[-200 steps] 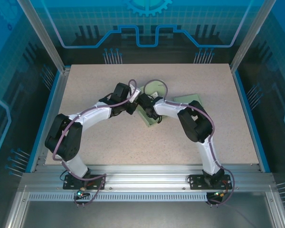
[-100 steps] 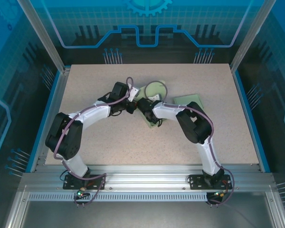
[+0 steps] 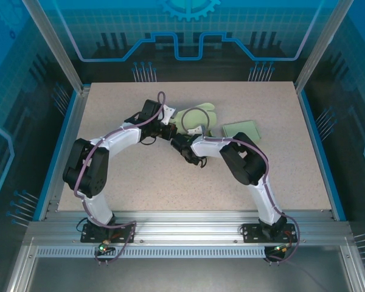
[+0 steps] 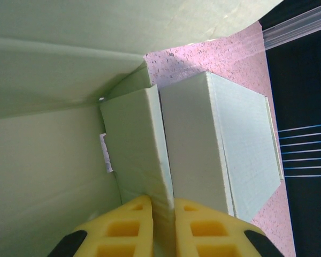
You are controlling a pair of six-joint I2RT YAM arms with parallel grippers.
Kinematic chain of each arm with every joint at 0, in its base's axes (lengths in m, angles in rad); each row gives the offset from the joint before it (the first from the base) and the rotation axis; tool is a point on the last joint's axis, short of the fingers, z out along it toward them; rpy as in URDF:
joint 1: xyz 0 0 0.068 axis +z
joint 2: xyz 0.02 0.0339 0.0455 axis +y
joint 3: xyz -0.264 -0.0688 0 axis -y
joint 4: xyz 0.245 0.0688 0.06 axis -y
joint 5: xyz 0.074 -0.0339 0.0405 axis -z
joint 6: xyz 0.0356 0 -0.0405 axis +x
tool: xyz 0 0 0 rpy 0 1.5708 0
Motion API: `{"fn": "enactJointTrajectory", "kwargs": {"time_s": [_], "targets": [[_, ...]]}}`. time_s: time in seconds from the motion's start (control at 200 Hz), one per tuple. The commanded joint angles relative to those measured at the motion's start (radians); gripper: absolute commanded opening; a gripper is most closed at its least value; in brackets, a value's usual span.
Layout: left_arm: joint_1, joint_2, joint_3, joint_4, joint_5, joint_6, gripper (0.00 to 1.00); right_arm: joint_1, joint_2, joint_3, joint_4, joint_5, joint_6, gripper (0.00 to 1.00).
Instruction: Fold the paper box
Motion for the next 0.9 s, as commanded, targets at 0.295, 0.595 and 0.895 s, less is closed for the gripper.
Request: {"fn": "enactJointTrajectory", "kwargs": {"time_s": [0.295, 0.595, 0.895], "targets": [[0.018, -0.007, 0.017, -0.060, 0.005, 0.011, 0.02, -0.016, -0.031, 0.009, -0.068, -0.112, 0.010, 0.20], [0.018, -0.023, 0.029, -0.074, -0.008, 0.047, 0.07, -0.019, -0.140, 0.011, -0.014, -0.199, -0.042, 0.40], [0.017, -0.061, 0.011, -0.072, -0.040, 0.085, 0.22, -0.027, -0.167, -0.002, 0.020, -0.291, -0.039, 0.52]]}}
